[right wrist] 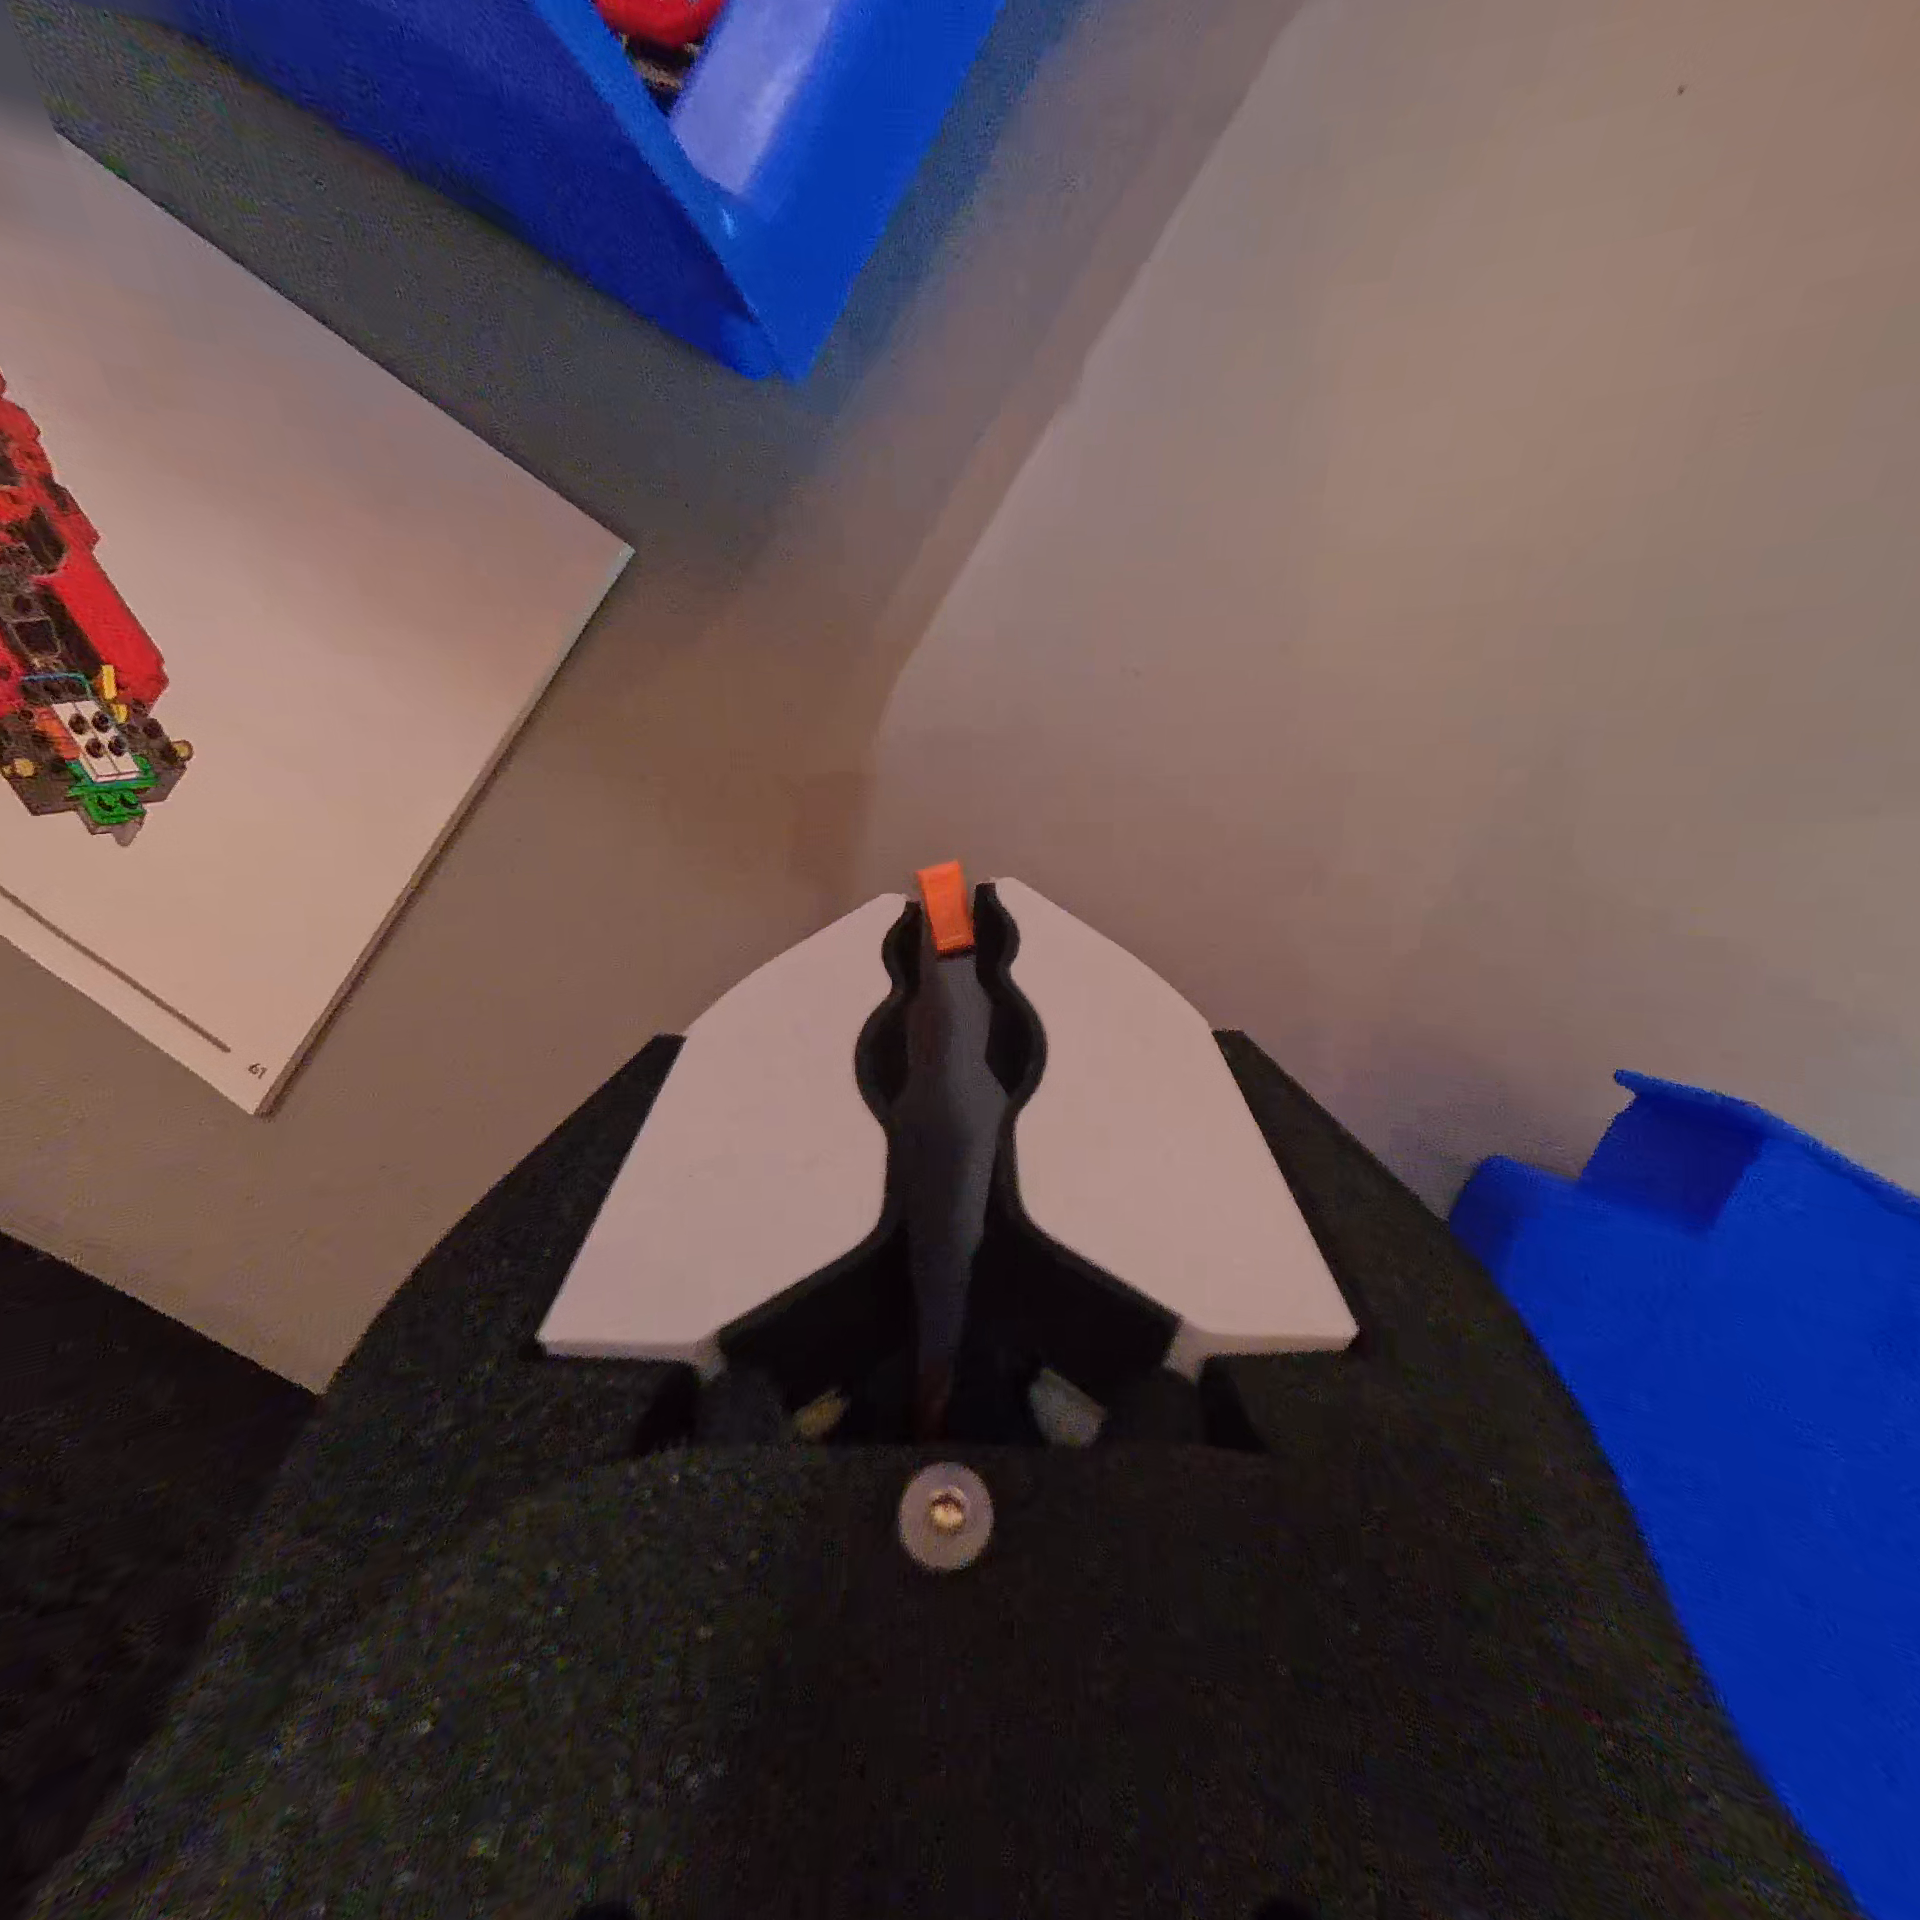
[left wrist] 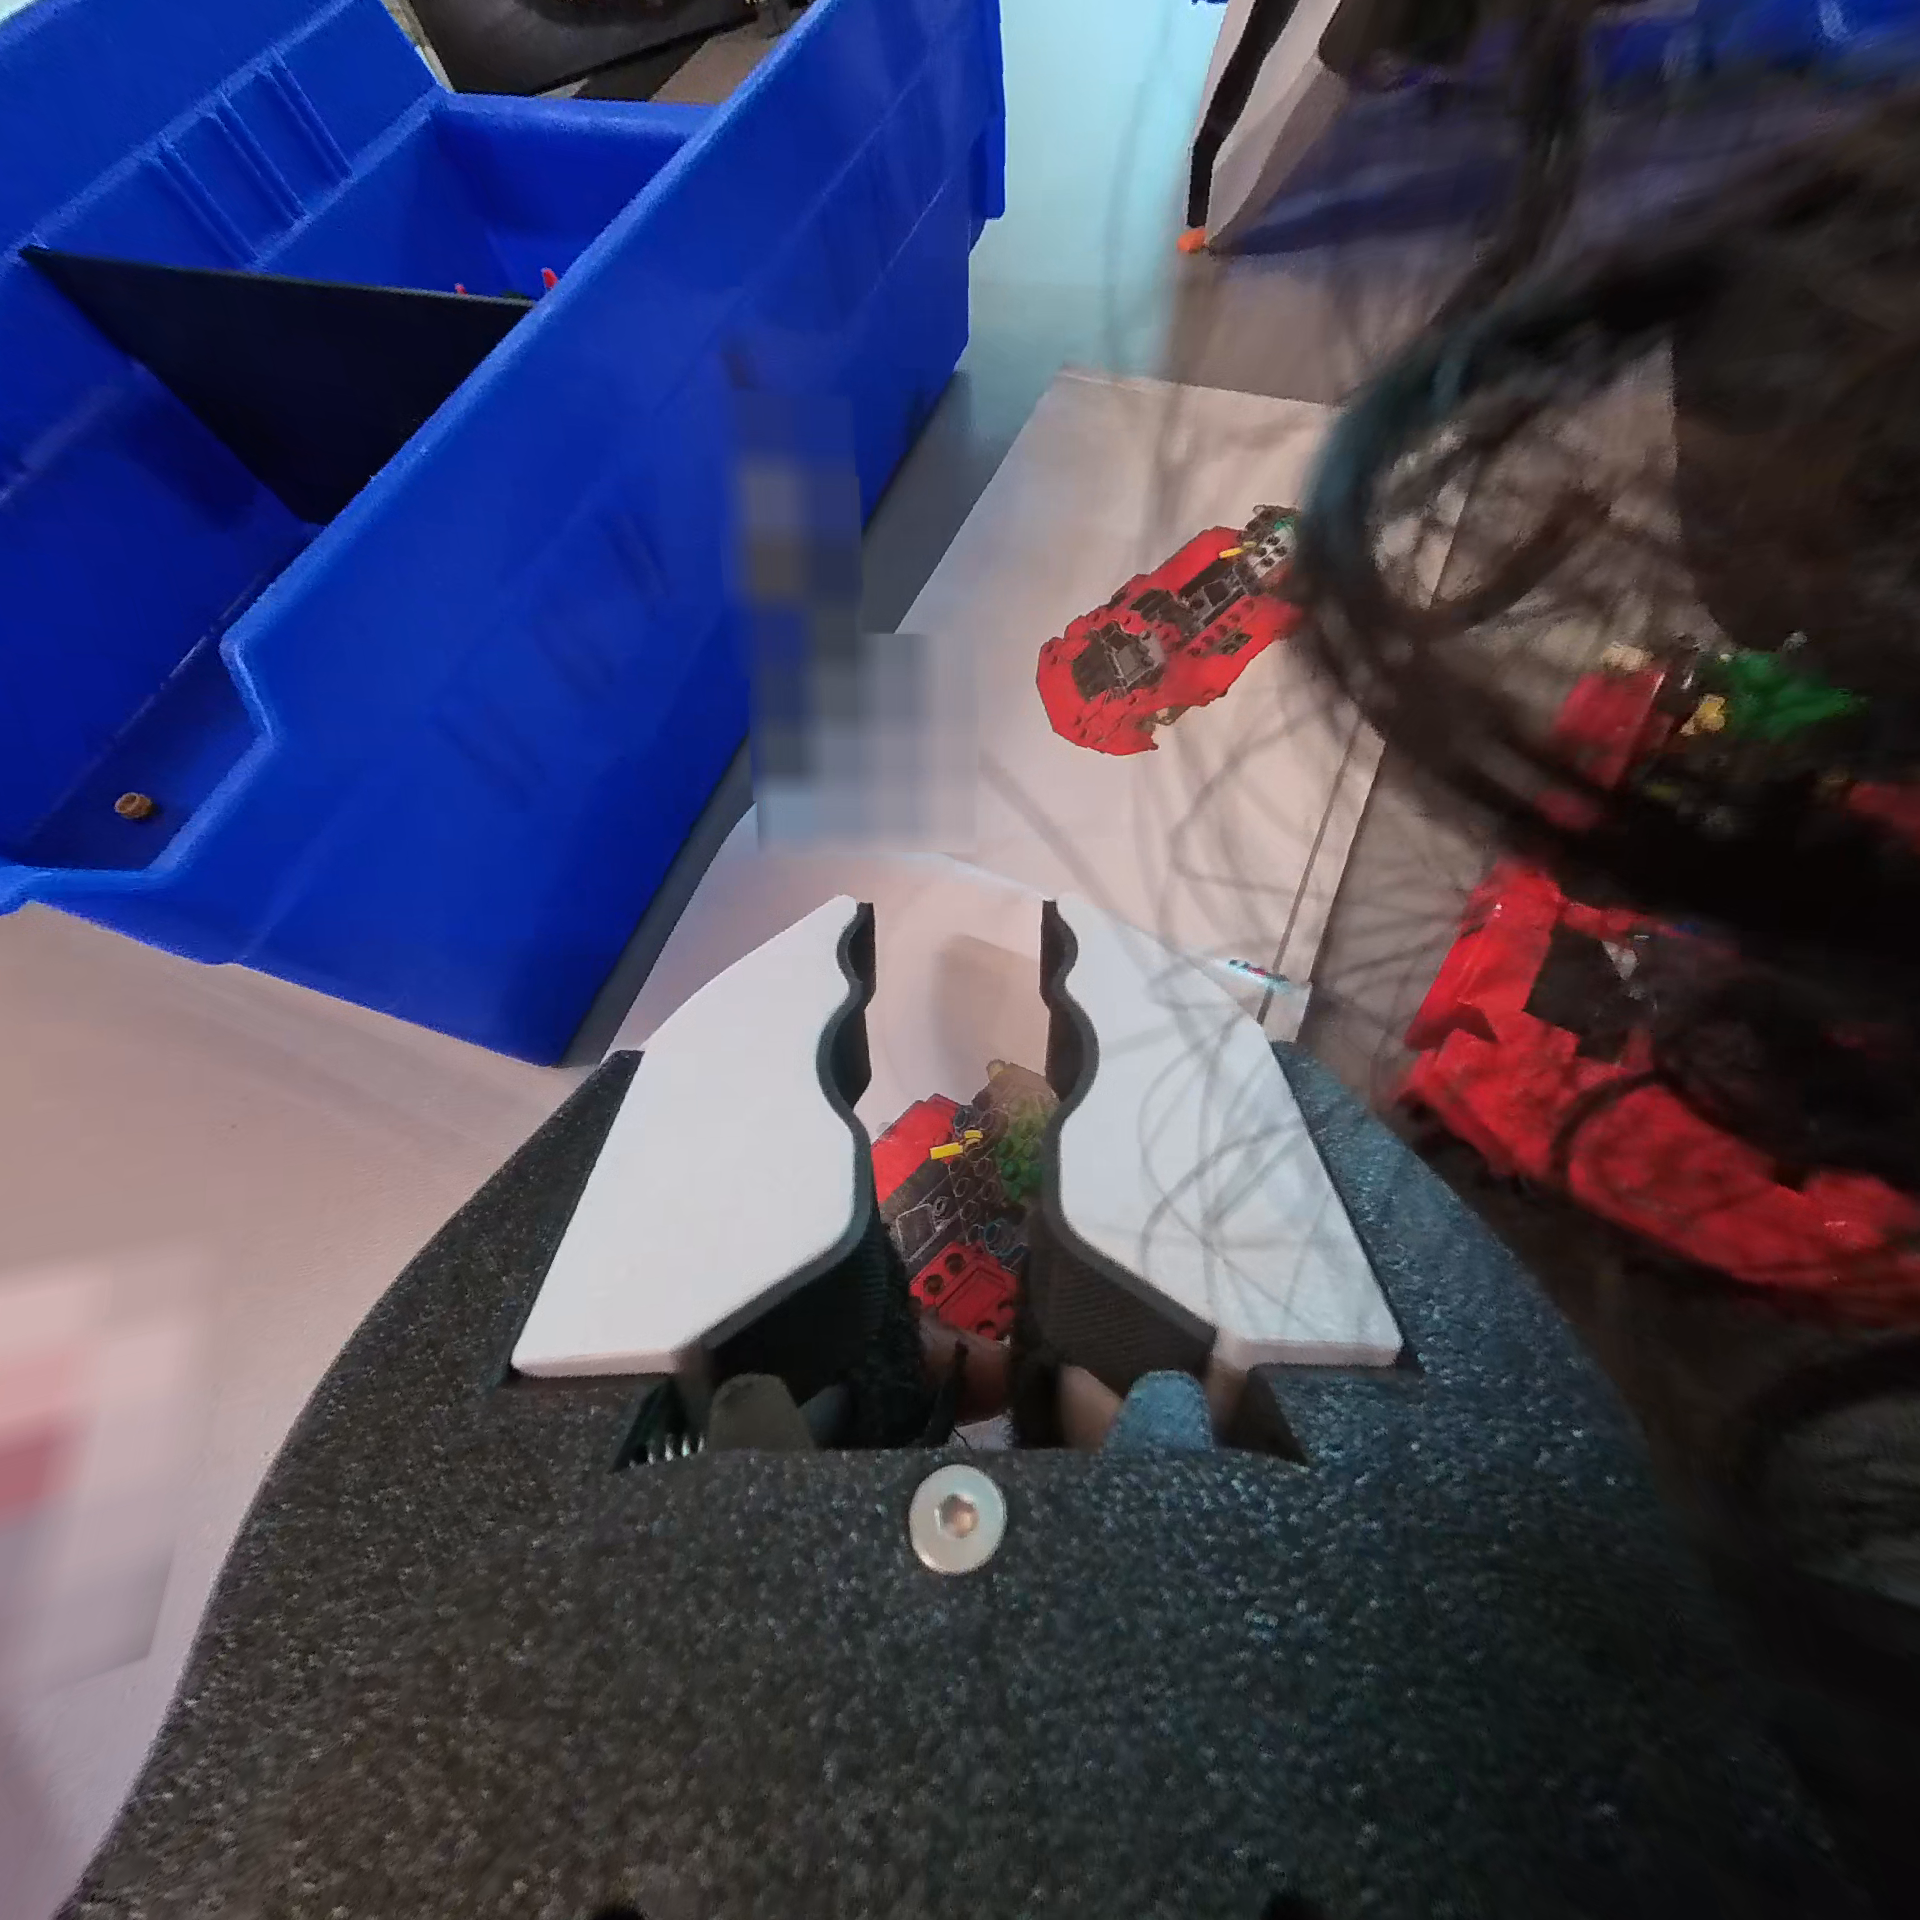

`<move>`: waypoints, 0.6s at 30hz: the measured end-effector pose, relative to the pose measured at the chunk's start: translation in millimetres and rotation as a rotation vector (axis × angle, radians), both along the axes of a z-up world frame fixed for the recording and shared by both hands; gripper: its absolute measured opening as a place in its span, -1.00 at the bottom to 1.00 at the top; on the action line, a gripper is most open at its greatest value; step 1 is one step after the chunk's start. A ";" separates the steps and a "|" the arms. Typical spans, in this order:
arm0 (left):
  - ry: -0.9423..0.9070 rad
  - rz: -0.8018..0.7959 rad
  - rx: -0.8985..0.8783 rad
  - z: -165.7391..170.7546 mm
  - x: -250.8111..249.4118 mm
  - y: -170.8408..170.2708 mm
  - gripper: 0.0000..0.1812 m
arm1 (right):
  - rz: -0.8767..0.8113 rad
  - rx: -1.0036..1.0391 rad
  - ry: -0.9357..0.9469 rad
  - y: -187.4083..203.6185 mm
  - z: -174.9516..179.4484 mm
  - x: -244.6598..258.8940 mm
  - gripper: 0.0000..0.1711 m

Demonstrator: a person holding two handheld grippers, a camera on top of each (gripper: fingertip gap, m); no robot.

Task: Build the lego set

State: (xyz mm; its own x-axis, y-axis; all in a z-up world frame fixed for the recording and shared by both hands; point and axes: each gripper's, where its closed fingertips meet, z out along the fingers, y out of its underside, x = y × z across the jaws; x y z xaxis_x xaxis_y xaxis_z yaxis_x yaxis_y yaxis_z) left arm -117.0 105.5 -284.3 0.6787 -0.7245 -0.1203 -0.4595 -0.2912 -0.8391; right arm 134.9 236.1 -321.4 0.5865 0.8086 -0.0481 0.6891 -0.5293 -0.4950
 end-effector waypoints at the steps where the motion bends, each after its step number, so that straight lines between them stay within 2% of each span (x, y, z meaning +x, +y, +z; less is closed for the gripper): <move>1: 0.001 0.000 0.000 -0.2 0.0 0.1 -0.66 | -0.001 -0.012 0.004 -0.4 -0.1 -0.3 -0.90; 18: 0.002 -0.002 -0.004 -1.1 -0.5 -0.2 -0.67 | 0.030 0.002 0.071 -7.2 10.2 -9.5 -0.93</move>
